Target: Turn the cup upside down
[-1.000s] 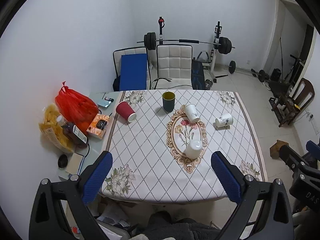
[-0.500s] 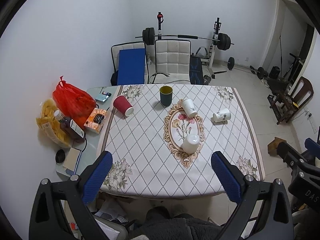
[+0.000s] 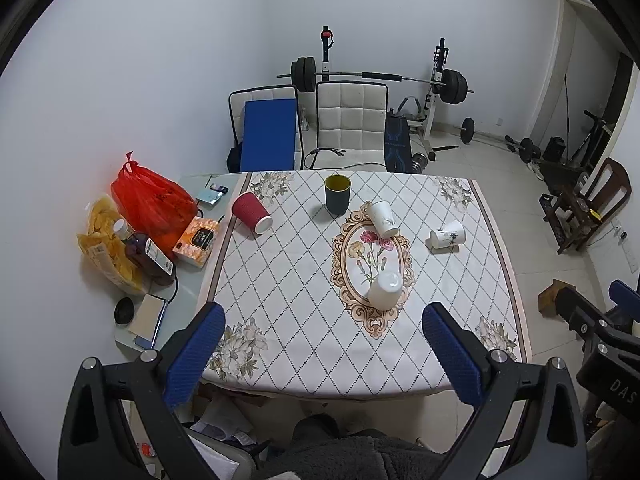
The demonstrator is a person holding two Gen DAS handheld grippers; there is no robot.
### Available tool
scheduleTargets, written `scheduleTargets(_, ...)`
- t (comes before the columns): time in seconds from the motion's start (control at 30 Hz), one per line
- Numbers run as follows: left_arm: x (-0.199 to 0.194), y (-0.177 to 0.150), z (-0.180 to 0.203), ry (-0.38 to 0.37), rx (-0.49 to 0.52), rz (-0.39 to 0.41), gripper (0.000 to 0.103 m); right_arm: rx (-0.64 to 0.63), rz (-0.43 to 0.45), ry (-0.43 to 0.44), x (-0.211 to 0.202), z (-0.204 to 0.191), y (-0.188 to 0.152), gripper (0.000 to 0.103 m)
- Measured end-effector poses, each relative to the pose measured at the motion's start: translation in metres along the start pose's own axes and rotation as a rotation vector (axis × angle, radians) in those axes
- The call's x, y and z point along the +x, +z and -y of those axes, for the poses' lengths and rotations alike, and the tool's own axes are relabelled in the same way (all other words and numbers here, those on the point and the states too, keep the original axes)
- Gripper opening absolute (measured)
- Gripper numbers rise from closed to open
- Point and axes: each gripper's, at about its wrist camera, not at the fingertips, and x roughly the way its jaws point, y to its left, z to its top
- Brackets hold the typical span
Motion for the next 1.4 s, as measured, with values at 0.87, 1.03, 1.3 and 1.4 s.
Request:
scheduleTargets(0.87,-0.002,0.001,0.004,0.031,-0.008,0.006,0.101,-0.012,-0.005,0.018,0.001,-0.001,-0.010,0.102)
scheduleTargets(1.03,0.000,0.001,0.004,0.033,-0.011,0.003,0.101,-0.016,-0.010,0.022,0.000,-0.001,-0.013,0.102)
scheduleTargets(1.3,-0.001,-0.002,0.000,0.037,-0.010,0.004,0.101,-0.019,-0.018,0.029,-0.002,-0.002,-0.018,0.102)
scheduleTargets(1.4,-0.002,-0.003,-0.001,0.037,-0.008,0.004,0.101,-0.019,-0.017,0.029,-0.001,-0.002,-0.017,0.102)
